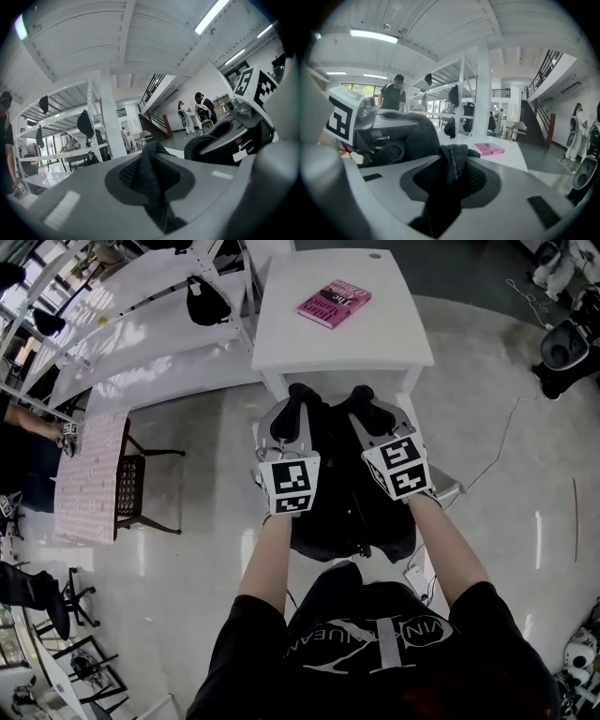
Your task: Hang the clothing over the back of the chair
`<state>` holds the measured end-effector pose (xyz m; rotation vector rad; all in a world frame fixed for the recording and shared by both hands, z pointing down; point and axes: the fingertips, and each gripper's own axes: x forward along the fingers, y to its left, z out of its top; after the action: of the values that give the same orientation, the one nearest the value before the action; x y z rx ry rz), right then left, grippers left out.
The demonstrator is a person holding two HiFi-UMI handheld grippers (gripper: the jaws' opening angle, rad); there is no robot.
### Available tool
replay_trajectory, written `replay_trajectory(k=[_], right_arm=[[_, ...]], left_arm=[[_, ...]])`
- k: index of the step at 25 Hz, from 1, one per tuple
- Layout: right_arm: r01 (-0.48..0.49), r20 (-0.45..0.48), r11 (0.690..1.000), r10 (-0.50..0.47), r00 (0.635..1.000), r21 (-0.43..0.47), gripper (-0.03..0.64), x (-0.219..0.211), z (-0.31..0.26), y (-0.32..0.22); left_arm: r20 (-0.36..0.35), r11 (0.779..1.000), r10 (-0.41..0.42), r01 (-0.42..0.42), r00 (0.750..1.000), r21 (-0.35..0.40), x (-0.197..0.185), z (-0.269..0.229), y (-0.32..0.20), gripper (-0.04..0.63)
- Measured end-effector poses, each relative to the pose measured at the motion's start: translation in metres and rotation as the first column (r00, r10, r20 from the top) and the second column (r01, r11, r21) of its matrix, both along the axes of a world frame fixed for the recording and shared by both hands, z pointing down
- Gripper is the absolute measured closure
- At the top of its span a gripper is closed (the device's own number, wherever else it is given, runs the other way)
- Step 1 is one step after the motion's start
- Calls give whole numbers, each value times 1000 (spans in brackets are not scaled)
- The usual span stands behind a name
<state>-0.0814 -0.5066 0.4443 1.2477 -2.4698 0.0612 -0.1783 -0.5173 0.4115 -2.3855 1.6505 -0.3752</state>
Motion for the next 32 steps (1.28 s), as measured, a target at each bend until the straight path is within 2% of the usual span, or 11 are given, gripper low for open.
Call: replay_trajectory(k=[5, 8, 12, 14, 21, 24, 28, 32], right_arm=[[29, -7, 996, -30, 1000, -84, 428, 2, 15, 8], [21, -1, 992, -21, 1000, -126, 397, 6, 24, 11], [11, 12, 985, -9, 1000, -173, 383, 14, 32, 14], [6, 11, 982, -4, 1000, -190, 371, 18, 34, 16], [0, 11, 981, 3, 1000, -195, 360, 34, 37, 22], [6, 14, 980, -3, 1000, -199, 360, 39, 36, 26], [22, 24, 981, -18, 1000, -194, 360, 40, 29, 34], [34, 33, 982, -28, 999, -188, 360, 42, 25, 44]], left_arm=[[10, 998, -14, 15, 1000, -54, 0, 20, 1, 554], [25, 997, -19, 21, 999, -77, -1, 26, 1, 554], [96, 994, -10, 20, 995, -109, 0, 32, 3, 554], [109, 992, -1, 15, 994, -123, 1, 33, 3, 554], [95, 979, 10, 10, 995, -204, 6, 51, 6, 550], [100, 969, 15, 10, 995, -245, 8, 57, 8, 524], [58, 968, 17, -2, 998, -250, 9, 49, 8, 479], [42, 971, 13, -3, 999, -240, 10, 41, 13, 479]])
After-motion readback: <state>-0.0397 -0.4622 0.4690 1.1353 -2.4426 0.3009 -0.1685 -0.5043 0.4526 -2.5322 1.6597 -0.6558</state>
